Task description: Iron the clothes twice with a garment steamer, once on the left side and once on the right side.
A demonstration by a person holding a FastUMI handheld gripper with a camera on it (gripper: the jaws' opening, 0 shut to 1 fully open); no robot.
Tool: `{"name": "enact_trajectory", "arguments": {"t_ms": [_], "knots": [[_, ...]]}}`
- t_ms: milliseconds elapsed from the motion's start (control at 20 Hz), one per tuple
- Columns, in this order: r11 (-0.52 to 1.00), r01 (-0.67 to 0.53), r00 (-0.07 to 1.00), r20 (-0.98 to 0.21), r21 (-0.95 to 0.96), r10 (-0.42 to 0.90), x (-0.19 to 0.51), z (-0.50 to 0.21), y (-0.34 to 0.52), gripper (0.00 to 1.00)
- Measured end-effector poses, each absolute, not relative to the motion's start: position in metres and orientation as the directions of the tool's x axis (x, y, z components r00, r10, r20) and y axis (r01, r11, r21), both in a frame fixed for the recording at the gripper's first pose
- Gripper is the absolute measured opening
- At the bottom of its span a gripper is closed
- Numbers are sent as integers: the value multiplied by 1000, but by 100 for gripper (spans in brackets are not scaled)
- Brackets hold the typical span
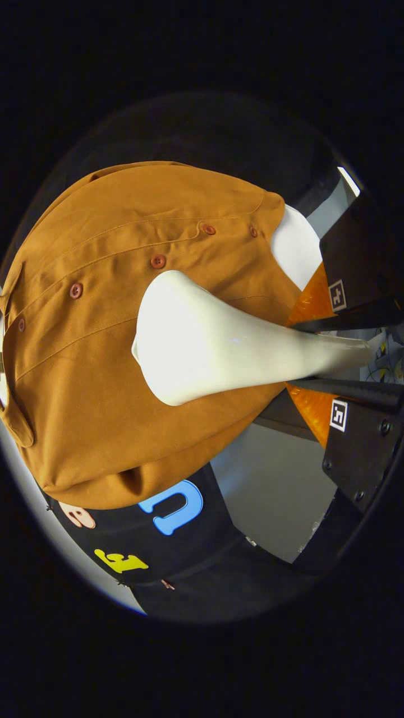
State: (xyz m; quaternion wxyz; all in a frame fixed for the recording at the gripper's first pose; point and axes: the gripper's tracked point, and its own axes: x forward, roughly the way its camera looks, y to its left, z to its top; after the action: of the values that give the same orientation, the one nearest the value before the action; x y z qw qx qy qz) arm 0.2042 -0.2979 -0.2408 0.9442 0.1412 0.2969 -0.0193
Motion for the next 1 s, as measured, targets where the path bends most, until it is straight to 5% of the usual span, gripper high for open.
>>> {"name": "enact_trajectory", "arguments": {"t_ms": [450,1000], "knots": [[942,197,756,-654,270,29,169,-277,-311,42],[932,246,923,-358,267,-141,183,-119,-405,42]]}}
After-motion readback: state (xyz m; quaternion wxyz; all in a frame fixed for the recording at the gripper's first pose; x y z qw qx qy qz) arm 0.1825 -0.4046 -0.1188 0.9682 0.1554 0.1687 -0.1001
